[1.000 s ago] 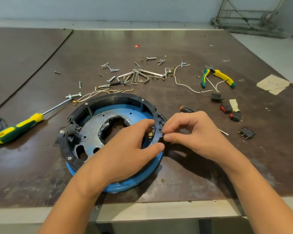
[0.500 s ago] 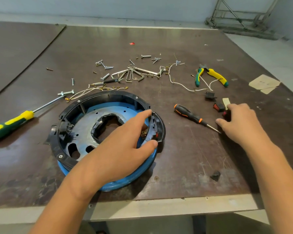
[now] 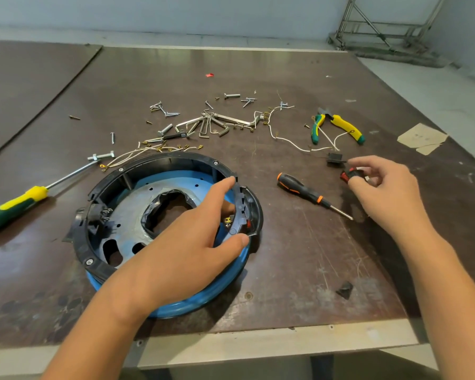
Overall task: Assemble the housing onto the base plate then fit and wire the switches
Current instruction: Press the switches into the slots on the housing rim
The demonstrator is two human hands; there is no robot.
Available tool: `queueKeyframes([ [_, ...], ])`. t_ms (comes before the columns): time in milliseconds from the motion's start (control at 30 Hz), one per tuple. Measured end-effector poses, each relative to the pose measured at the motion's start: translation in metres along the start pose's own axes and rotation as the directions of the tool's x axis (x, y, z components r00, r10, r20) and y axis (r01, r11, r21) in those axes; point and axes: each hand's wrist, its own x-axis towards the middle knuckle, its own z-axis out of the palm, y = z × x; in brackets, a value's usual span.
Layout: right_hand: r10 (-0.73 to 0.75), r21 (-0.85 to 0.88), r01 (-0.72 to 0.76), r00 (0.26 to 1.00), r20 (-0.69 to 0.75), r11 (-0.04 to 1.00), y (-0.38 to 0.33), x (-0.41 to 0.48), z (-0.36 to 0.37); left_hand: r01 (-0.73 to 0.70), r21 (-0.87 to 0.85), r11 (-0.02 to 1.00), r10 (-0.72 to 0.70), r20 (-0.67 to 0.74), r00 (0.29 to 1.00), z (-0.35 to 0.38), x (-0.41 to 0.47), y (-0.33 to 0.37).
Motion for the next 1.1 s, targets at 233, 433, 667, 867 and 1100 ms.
queueKeyframes([
  [233, -0.2, 0.814, -0.317, 0.866, 0.458, 0.487, -0.054, -0.031, 0.024, 0.0, -0.003, 1.0, 0.0, -0.003, 1.0, 0.0, -0.002, 0.001],
  [433, -0.347, 0.795, -0.413, 0.739, 0.577, 0.444, -0.07, -0.044, 0.038, 0.005, 0.007, 1.0, -0.005, -0.006, 1.0, -0.001, -0.003, 0.001],
  [667, -0.445, 0.836, -0.373, 0.719, 0.535, 0.403, -0.067, -0.043, 0.037, -0.024, -0.022, 0.999, 0.023, -0.032, 0.999, 0.0, -0.001, -0.001],
  [867, -0.482, 0.846, -0.32, 0.711, 0.512, 0.426, -0.064, -0.044, 0.039, -0.022, -0.012, 1.0, 0.021, -0.039, 0.999, 0.0, -0.001, -0.001],
  [1100, -0.496, 0.83, -0.202, 0.719, 0.486, 0.52, -0.063, -0.045, 0.042, -0.048, -0.039, 0.998, 0.046, -0.046, 0.998, 0.0, -0.001, -0.001],
])
